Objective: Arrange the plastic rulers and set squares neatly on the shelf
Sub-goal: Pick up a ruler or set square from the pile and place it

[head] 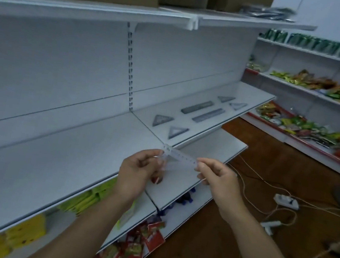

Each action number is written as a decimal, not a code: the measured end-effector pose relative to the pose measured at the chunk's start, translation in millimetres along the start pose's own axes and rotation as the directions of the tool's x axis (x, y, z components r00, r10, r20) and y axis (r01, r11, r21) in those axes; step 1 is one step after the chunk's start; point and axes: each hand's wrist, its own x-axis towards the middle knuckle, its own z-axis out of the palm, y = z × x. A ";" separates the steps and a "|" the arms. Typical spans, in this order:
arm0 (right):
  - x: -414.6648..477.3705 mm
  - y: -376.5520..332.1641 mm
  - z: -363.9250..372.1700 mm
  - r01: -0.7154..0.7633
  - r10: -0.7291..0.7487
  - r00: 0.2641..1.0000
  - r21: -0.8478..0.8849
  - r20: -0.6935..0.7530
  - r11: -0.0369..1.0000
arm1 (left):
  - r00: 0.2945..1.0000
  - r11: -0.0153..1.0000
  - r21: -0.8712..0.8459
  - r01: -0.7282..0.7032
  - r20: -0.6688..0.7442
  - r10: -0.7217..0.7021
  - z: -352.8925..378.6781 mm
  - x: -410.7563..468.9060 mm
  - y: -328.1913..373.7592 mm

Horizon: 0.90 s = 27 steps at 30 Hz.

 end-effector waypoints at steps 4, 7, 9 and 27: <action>26.2 19.5 -40.8 -0.054 0.056 0.995 0.018 -0.083 0.998 | 0.997 0.998 0.058 0.007 0.082 -0.012 50.0 32.0 -15.6; 55.3 30.4 -71.5 -0.082 0.086 0.986 0.030 -0.140 0.996 | 0.994 0.997 0.083 -0.011 0.105 0.003 91.0 62.2 -24.3; 86.7 36.8 -97.4 -0.085 0.086 0.982 0.016 -0.167 0.996 | 0.993 0.998 0.058 -0.023 0.120 0.015 124.8 92.9 -33.2; 373.9 47.8 -234.7 -0.071 0.071 0.995 0.009 -0.070 0.997 | 1.000 1.000 -0.025 -0.019 0.018 0.020 315.0 341.2 -50.3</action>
